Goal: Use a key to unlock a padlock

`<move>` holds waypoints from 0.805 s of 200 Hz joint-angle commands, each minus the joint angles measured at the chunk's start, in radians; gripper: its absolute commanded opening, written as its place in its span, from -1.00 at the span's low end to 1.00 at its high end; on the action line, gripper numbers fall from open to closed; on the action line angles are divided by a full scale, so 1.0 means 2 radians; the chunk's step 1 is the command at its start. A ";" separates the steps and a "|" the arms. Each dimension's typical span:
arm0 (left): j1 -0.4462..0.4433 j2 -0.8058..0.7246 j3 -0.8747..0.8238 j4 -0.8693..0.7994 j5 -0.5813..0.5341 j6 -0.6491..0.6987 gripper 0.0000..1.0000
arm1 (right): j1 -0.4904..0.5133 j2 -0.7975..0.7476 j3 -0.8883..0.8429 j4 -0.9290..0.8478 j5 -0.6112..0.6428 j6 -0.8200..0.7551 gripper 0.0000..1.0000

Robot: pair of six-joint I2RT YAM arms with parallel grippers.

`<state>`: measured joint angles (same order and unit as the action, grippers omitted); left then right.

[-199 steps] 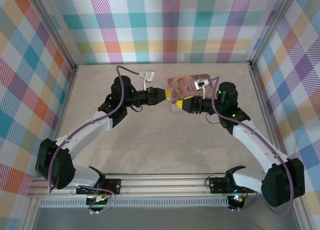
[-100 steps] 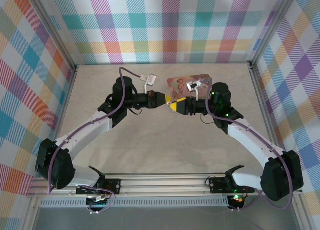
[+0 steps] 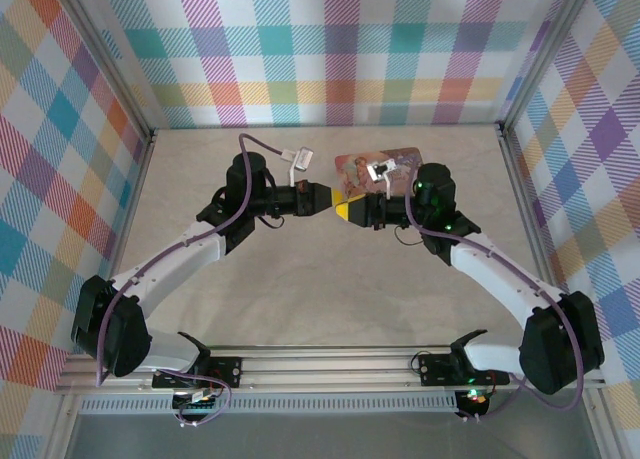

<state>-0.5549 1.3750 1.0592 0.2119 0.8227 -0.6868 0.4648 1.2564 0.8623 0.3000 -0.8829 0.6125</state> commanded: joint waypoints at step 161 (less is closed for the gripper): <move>0.017 -0.025 -0.033 0.083 -0.060 -0.070 -0.05 | 0.004 -0.041 -0.039 0.023 0.095 0.023 -1.00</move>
<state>-0.5323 1.3651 1.0481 0.2455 0.7399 -0.7395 0.4656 1.2057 0.8249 0.2409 -0.7609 0.5938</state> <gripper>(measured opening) 0.448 0.053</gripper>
